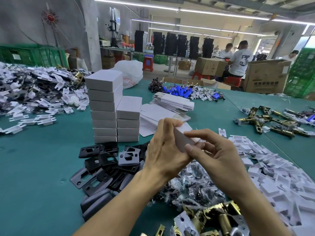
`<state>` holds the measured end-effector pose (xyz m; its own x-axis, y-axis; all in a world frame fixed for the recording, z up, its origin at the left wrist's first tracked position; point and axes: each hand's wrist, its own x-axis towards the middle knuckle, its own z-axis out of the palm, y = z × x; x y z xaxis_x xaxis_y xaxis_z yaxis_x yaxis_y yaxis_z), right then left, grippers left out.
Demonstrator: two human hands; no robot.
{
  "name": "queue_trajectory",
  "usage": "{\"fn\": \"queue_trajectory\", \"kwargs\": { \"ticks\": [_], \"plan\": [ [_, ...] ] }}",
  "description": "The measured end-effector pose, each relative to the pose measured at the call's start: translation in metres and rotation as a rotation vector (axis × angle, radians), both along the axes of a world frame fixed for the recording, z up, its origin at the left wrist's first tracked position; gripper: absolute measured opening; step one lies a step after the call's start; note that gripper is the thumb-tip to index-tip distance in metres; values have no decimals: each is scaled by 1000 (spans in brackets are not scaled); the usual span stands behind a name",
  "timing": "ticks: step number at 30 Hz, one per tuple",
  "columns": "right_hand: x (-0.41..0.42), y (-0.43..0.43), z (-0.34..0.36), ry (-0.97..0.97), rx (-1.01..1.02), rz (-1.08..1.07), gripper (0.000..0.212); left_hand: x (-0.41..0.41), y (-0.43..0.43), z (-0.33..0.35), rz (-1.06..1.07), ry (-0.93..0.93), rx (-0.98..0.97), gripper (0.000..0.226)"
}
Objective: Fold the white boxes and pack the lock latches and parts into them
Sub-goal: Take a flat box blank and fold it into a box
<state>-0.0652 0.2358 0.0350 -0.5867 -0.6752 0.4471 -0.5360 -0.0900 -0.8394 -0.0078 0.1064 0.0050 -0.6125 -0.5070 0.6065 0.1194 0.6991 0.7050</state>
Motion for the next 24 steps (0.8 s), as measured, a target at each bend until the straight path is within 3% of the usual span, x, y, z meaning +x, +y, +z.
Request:
{"fn": "queue_trajectory", "kwargs": {
  "ticks": [9,16,21,24],
  "plan": [
    [4,-3,-4,167,-23,-63,42,3,0,7,-24,90,-36,94],
    [0,-2,-3,238,-23,-46,34,2,-2,6,0,93,-130,87],
    [1,-2,1,234,-26,-22,28,2,-4,6,-10,173,-243,63],
    [1,-1,1,223,-13,-44,25,1,-3,4,2,138,-229,64]
  ]
}}
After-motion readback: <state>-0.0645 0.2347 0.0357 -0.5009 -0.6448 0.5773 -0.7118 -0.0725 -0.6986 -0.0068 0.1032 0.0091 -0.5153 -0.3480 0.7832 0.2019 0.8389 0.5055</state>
